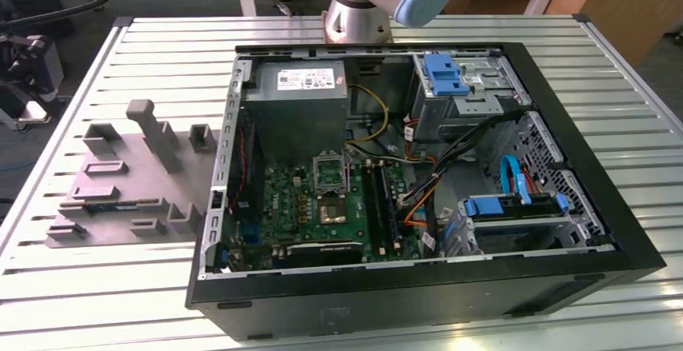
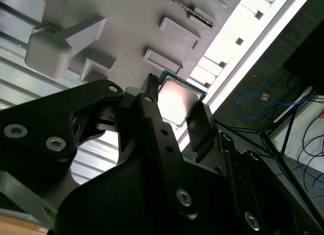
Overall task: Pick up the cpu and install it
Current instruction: 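Pick up the cpu and move it towards the insertion slot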
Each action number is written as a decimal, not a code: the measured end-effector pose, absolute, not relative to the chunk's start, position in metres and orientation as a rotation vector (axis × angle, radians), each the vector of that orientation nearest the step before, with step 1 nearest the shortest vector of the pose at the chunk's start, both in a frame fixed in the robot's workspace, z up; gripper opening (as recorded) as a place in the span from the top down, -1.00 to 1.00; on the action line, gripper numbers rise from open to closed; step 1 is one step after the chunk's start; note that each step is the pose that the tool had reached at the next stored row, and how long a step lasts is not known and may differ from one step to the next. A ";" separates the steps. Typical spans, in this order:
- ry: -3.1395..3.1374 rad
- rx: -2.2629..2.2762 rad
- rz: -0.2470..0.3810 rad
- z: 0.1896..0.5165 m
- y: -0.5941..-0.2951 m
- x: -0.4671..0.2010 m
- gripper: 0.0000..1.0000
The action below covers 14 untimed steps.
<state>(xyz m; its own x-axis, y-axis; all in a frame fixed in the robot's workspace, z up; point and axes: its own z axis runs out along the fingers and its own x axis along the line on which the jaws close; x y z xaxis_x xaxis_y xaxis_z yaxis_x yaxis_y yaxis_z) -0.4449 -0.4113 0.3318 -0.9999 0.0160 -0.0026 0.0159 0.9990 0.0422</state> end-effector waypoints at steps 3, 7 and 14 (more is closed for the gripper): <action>3.139 0.025 0.066 0.334 -0.411 -0.445 0.05; 3.138 0.025 0.066 0.344 -0.411 -0.444 0.05; 3.138 0.025 0.066 0.352 -0.411 -0.444 0.05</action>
<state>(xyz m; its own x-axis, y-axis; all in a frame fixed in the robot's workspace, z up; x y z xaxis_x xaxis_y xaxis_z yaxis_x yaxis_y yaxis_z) -0.4444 -0.4113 0.3522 -0.9999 0.0161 -0.0023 0.0160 0.9990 0.0423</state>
